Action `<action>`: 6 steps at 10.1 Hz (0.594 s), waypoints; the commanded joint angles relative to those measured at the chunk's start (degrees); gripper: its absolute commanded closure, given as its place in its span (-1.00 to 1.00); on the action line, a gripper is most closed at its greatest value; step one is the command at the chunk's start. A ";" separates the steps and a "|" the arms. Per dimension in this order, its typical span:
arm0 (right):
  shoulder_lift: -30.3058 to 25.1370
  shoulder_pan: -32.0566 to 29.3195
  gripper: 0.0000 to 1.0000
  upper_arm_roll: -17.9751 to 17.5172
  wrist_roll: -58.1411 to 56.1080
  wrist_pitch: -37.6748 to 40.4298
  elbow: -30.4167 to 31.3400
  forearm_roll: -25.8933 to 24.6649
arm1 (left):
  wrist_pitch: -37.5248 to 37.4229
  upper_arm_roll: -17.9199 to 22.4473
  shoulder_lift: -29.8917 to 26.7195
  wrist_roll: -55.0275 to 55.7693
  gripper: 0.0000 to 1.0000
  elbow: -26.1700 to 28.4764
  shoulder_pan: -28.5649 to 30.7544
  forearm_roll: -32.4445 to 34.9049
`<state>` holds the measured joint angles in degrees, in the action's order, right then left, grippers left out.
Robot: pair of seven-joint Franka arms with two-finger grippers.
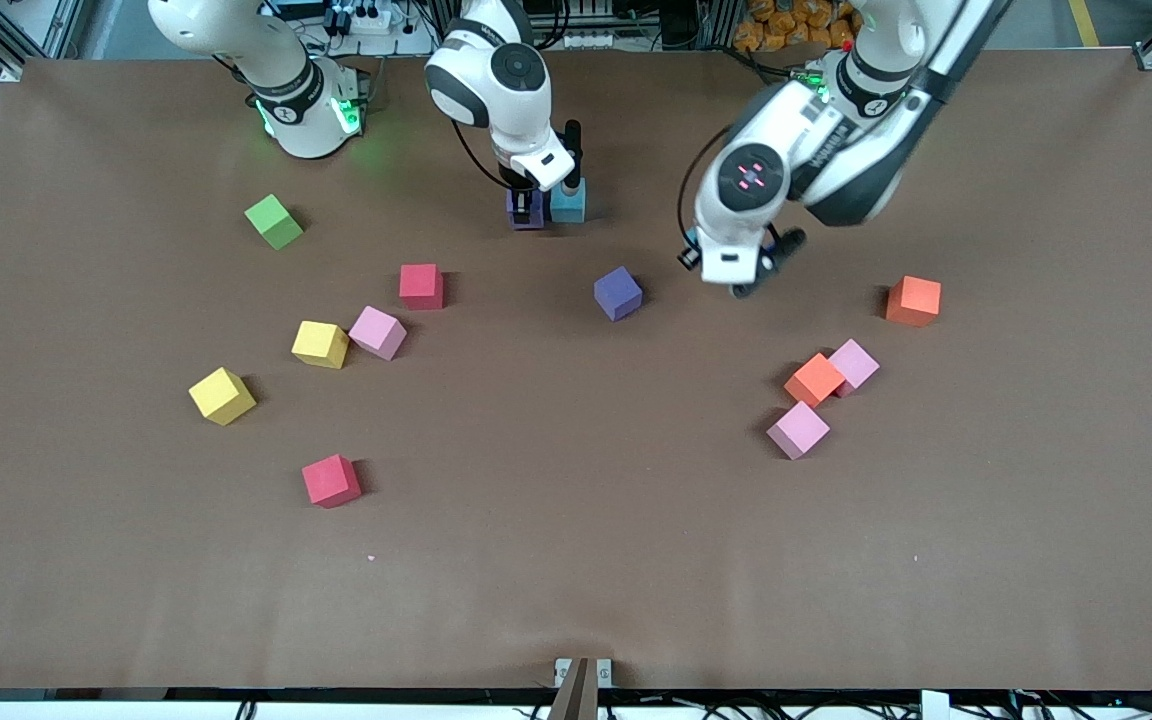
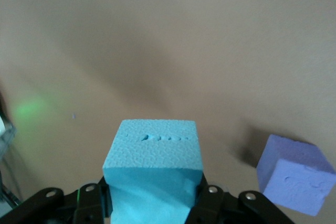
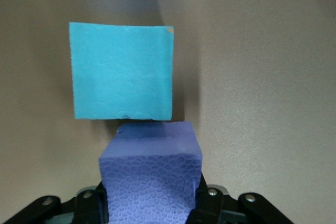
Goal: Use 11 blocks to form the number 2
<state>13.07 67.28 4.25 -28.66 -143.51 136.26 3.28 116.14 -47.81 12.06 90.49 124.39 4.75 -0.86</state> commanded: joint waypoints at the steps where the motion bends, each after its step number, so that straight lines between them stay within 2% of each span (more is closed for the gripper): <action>1: 0.73 1.71 0.91 0.41 2.29 -0.81 -0.21 -0.38 | 7.74 -3.68 -1.87 13.42 0.30 5.49 0.70 -2.57; 6: 1.96 2.77 0.91 0.41 2.65 -2.30 -0.47 -0.38 | 20.41 -4.66 0.07 30.95 0.29 11.56 -1.84 -3.71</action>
<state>14.36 69.26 4.24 -27.19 -145.40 136.19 3.28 132.70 -52.11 12.43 117.87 133.29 4.00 -2.84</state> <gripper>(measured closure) 0.423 0.445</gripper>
